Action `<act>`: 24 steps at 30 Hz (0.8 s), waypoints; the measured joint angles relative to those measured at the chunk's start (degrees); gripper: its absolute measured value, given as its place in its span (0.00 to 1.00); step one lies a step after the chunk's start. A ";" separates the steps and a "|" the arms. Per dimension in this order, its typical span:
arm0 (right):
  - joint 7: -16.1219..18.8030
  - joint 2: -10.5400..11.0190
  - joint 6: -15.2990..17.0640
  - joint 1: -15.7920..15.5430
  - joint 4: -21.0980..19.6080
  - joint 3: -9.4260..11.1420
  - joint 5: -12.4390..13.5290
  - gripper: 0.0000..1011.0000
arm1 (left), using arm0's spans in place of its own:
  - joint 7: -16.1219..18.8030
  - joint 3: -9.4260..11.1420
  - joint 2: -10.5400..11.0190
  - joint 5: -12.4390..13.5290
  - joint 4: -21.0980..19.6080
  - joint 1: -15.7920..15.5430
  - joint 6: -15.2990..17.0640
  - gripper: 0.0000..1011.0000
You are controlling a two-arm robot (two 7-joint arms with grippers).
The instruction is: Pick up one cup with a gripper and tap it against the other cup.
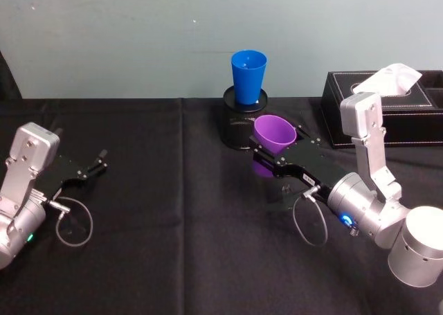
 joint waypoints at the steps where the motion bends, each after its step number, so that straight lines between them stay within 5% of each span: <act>1: 0.00 0.00 0.00 0.00 0.00 0.00 0.00 0.73 | 0.00 0.00 0.00 0.00 0.00 0.00 0.00 0.99; 24: 0.00 0.00 0.00 0.00 0.00 0.00 0.00 0.73 | 0.00 0.00 0.00 0.00 0.00 0.00 0.00 0.99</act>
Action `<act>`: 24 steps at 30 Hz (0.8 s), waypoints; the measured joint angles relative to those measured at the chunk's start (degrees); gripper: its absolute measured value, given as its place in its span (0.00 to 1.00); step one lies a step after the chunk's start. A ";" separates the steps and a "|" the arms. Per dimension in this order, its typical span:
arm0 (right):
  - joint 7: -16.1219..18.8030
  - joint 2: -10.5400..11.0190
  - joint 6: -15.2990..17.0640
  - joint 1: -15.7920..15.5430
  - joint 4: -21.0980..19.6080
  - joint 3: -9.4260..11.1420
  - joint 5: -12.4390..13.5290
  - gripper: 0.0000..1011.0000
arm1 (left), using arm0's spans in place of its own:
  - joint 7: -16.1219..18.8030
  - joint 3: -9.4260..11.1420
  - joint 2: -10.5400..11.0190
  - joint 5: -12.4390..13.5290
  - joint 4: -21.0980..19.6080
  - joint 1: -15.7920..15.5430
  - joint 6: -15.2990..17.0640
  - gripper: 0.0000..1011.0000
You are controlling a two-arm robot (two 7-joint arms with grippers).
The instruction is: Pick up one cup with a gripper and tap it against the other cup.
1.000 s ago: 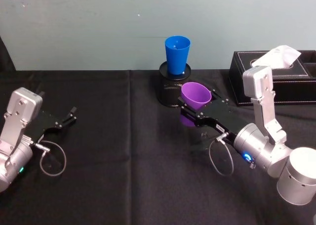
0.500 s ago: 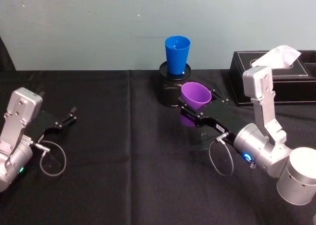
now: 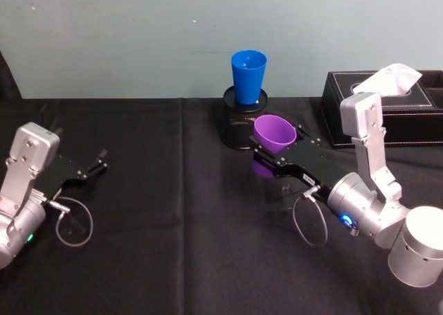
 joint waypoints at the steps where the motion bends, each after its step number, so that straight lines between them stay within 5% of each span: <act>1: 0.00 0.00 0.00 0.00 0.00 0.00 0.00 0.73 | 0.00 0.00 0.00 0.00 0.00 0.00 0.00 0.99; 24: 0.00 0.00 0.00 0.00 0.00 0.00 0.00 0.73 | 0.00 0.00 0.00 0.00 0.00 0.00 0.00 0.99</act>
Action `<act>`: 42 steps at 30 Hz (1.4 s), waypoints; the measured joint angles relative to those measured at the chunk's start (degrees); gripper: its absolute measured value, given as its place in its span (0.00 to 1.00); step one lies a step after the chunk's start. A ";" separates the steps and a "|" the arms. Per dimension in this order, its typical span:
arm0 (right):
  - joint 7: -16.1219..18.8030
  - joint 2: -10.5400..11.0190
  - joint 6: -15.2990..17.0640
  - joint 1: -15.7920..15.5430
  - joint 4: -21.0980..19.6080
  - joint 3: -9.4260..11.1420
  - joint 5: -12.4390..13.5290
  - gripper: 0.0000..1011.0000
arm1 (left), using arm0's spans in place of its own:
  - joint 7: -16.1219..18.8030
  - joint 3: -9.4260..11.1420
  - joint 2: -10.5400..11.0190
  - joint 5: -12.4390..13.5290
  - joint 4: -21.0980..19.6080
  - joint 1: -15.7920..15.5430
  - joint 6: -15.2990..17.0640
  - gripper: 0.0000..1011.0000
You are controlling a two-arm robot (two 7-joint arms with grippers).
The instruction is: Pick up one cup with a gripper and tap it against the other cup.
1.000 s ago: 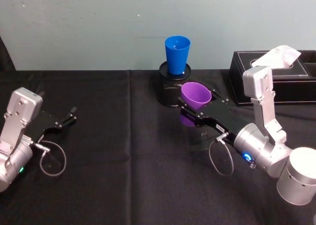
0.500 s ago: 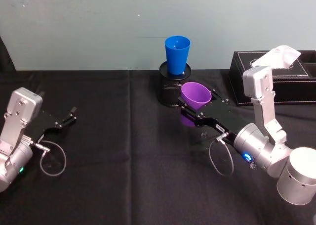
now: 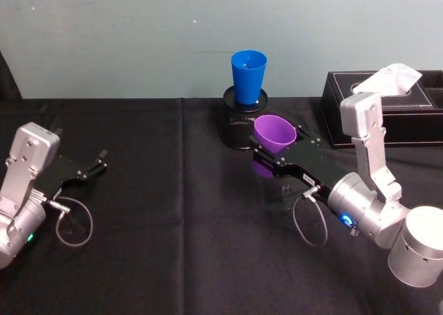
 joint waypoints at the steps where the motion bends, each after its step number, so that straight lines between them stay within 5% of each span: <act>1: 0.00 0.00 0.00 0.00 0.00 0.00 0.00 0.73 | 0.00 0.00 0.00 0.00 0.00 0.00 0.00 0.99; 24: 0.05 0.01 0.08 0.01 -0.07 0.02 -0.03 0.73 | 0.00 0.00 0.00 0.00 0.00 0.00 0.00 0.99; 32: 4.28 0.16 3.62 4.35 1.23 -0.51 -0.86 0.73 | 0.00 0.00 0.00 0.00 0.00 0.00 0.00 0.99; 42: 5.60 -4.01 7.70 12.68 10.32 -1.66 -1.92 0.73 | 0.00 0.00 0.00 0.00 0.00 0.00 0.00 0.99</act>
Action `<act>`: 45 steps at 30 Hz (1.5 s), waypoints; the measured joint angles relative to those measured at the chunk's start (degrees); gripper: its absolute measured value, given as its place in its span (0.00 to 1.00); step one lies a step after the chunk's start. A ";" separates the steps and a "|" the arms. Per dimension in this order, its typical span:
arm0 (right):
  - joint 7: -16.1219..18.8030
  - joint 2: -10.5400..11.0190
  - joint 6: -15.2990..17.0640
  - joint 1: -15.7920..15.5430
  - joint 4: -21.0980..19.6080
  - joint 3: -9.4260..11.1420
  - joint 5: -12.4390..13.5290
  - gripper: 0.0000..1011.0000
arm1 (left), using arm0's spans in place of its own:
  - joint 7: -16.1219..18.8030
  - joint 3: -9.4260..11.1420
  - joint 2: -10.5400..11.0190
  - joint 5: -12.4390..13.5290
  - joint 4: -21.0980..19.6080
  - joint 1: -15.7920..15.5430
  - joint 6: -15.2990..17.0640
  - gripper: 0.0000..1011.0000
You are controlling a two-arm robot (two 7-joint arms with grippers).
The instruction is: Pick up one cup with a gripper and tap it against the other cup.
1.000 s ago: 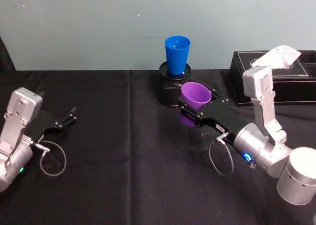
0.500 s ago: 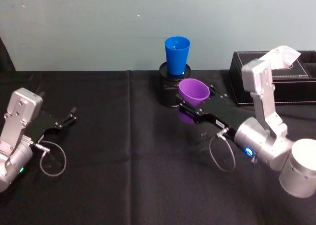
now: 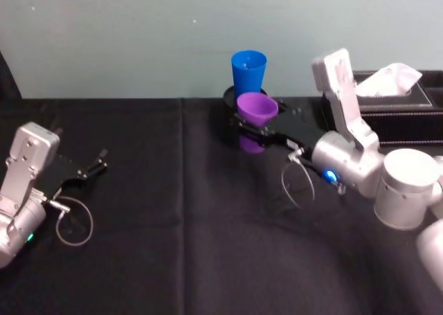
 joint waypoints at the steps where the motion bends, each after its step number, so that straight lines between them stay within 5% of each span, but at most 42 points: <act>1: 0.00 0.00 0.00 0.00 0.00 0.00 0.00 0.73 | 0.00 0.00 0.00 0.00 0.00 0.00 0.00 0.99; 10: -1.64 -3.05 2.55 5.17 5.74 0.19 -1.01 0.73 | 0.00 0.00 0.00 0.00 0.00 0.00 0.00 0.99; 35: -2.83 -6.93 2.69 10.16 13.02 1.21 -4.24 0.73 | 0.00 0.00 0.00 0.00 0.00 0.00 0.00 0.99; 45: -2.84 -6.89 2.63 10.14 12.99 1.22 -4.24 0.73 | 0.00 0.00 0.00 0.00 0.00 0.00 0.00 0.99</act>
